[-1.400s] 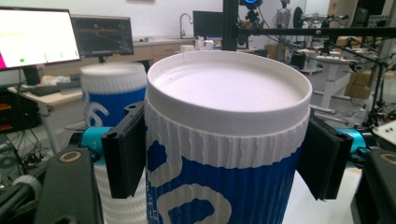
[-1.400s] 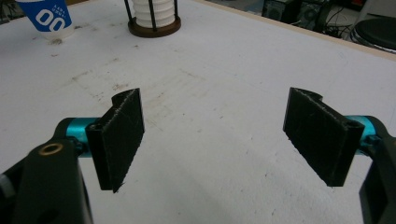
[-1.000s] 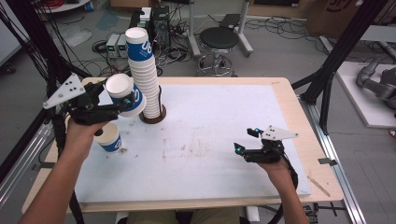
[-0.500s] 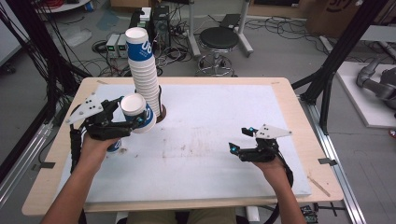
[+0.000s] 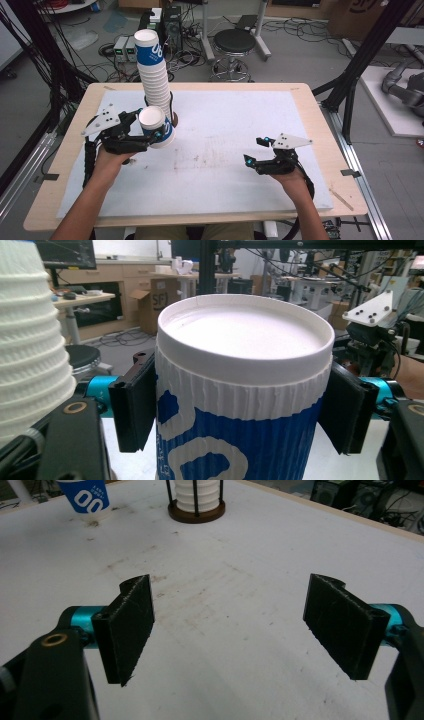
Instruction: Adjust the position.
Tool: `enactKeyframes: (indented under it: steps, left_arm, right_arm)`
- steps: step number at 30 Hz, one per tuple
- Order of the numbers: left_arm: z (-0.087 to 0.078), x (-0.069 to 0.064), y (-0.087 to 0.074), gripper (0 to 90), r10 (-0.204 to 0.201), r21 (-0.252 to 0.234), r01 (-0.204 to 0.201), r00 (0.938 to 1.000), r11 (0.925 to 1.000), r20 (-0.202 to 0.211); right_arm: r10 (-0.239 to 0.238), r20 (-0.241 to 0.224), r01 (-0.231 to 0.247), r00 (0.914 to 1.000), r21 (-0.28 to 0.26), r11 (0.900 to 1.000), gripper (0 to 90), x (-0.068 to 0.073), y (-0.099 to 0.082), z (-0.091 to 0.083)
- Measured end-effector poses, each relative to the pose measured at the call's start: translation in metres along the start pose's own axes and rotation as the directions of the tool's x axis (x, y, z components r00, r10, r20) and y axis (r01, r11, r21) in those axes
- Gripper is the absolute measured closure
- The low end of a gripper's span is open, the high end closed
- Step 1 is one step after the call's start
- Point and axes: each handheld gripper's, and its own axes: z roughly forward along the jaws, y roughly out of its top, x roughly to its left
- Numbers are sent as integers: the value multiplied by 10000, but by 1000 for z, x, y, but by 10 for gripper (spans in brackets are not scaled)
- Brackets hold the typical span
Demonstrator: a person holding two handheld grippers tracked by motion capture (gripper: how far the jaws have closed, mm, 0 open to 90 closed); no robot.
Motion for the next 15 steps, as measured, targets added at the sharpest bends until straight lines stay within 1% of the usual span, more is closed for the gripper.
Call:
enactKeyframes:
  steps: [1,3,5,7,9,11,12,13,15]
  left_arm:
    - [1,-1,-1,270,-5,18,5,10000,10000,42]
    - [3,-3,-4,270,-52,58,51,9999,10000,119]
    - [5,-5,-7,270,-39,123,36,9997,9999,229]
    - [8,-6,-9,269,-54,188,46,9992,9998,400]
    - [10,-8,-12,269,-53,249,38,9982,9997,597]
    - [12,-10,-15,270,-61,257,40,9968,9997,796]
    - [14,-11,-17,270,-71,272,46,9957,9996,923]
    - [15,-12,-18,270,-114,299,84,9949,9995,1006]
    - [17,-14,-22,270,-197,306,161,9926,9994,1197]
  right_arm:
    - [-57,-86,57,9999,12,10000,210,0,0,0]
    - [32,-259,-30,9997,80,10000,210,1,0,1]
    - [-20,-373,21,9993,31,10000,210,1,0,2]
    - [17,-536,-20,9986,-48,10000,209,2,1,2]
    - [-128,-573,123,9983,-90,9999,209,3,1,4]
    - [-96,-637,96,9979,-9,10000,209,6,1,5]
    - [-18,-845,24,9964,60,10000,209,7,2,6]
    - [-57,-1021,62,9948,47,10000,202,8,2,6]
    - [-163,-1212,164,9925,-4,9999,194,12,4,7]
